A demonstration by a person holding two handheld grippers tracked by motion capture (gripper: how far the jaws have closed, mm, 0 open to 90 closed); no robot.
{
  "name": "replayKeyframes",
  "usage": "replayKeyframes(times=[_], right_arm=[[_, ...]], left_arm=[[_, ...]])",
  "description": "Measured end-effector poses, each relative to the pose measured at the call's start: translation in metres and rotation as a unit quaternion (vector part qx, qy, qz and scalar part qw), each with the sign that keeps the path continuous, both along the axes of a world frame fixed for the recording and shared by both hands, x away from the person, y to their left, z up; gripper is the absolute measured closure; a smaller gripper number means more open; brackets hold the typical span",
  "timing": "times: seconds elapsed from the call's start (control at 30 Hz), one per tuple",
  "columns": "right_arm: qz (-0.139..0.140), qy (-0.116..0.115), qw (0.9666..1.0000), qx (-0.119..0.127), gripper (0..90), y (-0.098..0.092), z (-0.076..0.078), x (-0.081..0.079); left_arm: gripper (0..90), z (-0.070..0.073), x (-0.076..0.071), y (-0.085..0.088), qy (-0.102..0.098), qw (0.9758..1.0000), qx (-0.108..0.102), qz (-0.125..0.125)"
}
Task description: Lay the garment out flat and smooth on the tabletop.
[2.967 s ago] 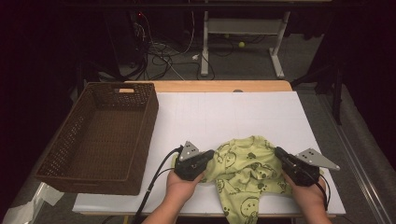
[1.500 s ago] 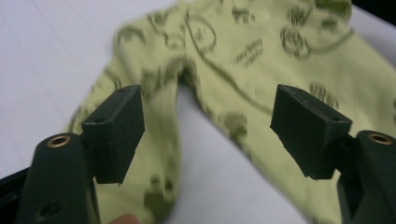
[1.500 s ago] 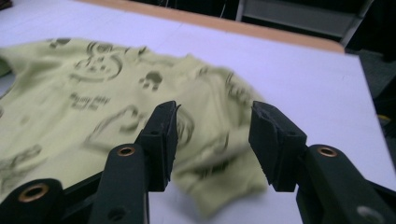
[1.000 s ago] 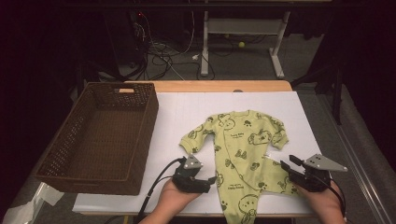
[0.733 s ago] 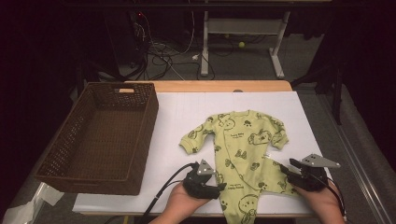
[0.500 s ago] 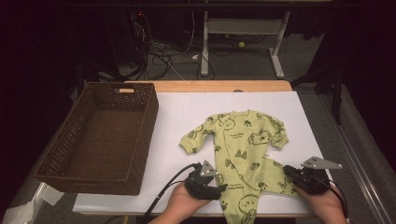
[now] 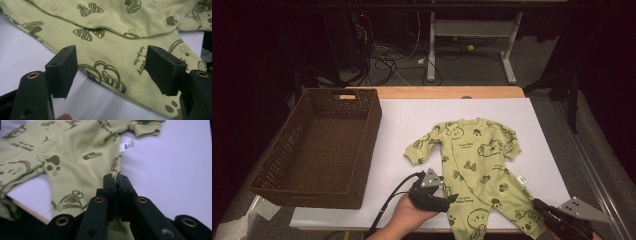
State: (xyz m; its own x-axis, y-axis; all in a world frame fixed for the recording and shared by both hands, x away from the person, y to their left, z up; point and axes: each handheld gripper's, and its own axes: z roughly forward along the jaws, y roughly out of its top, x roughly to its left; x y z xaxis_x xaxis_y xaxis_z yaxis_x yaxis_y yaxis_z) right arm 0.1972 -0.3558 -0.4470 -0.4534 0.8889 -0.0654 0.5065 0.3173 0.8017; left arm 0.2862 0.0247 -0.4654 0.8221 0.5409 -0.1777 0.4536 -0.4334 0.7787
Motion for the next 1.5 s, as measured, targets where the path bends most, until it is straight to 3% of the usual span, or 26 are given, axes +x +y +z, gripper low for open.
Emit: replayKeyframes(times=[0.07, 0.13, 0.27, 0.47, 0.53, 0.6, 0.7, 0.8, 0.9, 1.0, 1.13, 1.27, 1.33, 1.4, 1.5], right_arm=[[0.0, -0.002, 1.0, 0.003, 87.7, -0.001, 0.0, -0.011], [0.0, -0.002, 1.0, 0.006, 87.6, -0.003, 0.0, -0.019], [0.002, -0.008, 0.9999, 0.012, 87.6, -0.006, 0.0, -0.034], [0.009, -0.003, 0.9999, 0.01, 86.9, -0.007, -0.004, -0.048], [0.006, 0.001, 0.9999, 0.014, 82.0, -0.007, -0.005, -0.051], [0.002, -0.011, 0.9997, 0.023, 73.0, -0.007, -0.003, -0.051], [-0.002, -0.019, 0.9993, 0.031, 68.2, -0.006, 0.002, -0.041], [0.002, -0.019, 0.9996, 0.02, 66.4, -0.002, 0.004, -0.018], [-0.006, -0.018, 0.9998, 0.011, 66.5, -0.001, 0.004, 0.008], [-0.02, -0.002, 0.9997, 0.011, 66.5, -0.001, 0.0, 0.041], [-0.024, 0.039, 0.9988, 0.016, 66.4, 0.002, -0.01, 0.075], [-0.025, 0.055, 0.9982, -0.003, 71.3, 0.005, -0.018, 0.08], [-0.021, 0.057, 0.9982, 0.005, 84.9, 0.003, -0.019, 0.076], [-0.021, 0.051, 0.9985, 0.0, 88.2, 0.003, -0.019, 0.072], [-0.019, 0.045, 0.9988, 0.003, 88.7, 0.004, -0.017, 0.062]], left_arm=[[24.6, 0.002, 0.001, 0.003, -0.003, 1.0, -0.002, 0.001], [18.7, 0.004, 0.001, 0.006, -0.006, 1.0, -0.002, 0.003], [18.6, 0.005, 0.003, 0.009, -0.011, 0.9999, -0.006, 0.008], [13.1, 0.002, 0.004, 0.006, -0.012, 0.9999, 0.003, 0.008], [12.2, 0.002, 0.004, 0.006, -0.009, 0.9999, 0.006, 0.007], [12.2, 0.0, 0.005, 0.004, -0.007, 0.9999, 0.012, 0.006], [12.2, -0.003, 0.006, 0.001, 0.004, 0.9997, 0.022, 0.004], [13.4, -0.006, 0.007, -0.004, 0.013, 0.9986, 0.05, 0.008], [23.6, -0.007, 0.006, -0.007, 0.014, 0.9977, 0.066, 0.003], [31.3, -0.008, 0.005, -0.01, 0.011, 0.9964, 0.084, -0.001], [44.8, -0.007, 0.002, -0.01, 0.0, 0.9956, 0.094, -0.002], [61.8, -0.006, -0.002, -0.009, 0.005, 0.996, 0.089, -0.003], [71.0, -0.006, -0.003, -0.01, 0.004, 0.9959, 0.09, -0.011], [80.3, -0.007, -0.006, -0.012, -0.001, 0.9958, 0.091, -0.014], [83.0, -0.006, -0.006, -0.012, -0.004, 0.9955, 0.094, -0.014]])
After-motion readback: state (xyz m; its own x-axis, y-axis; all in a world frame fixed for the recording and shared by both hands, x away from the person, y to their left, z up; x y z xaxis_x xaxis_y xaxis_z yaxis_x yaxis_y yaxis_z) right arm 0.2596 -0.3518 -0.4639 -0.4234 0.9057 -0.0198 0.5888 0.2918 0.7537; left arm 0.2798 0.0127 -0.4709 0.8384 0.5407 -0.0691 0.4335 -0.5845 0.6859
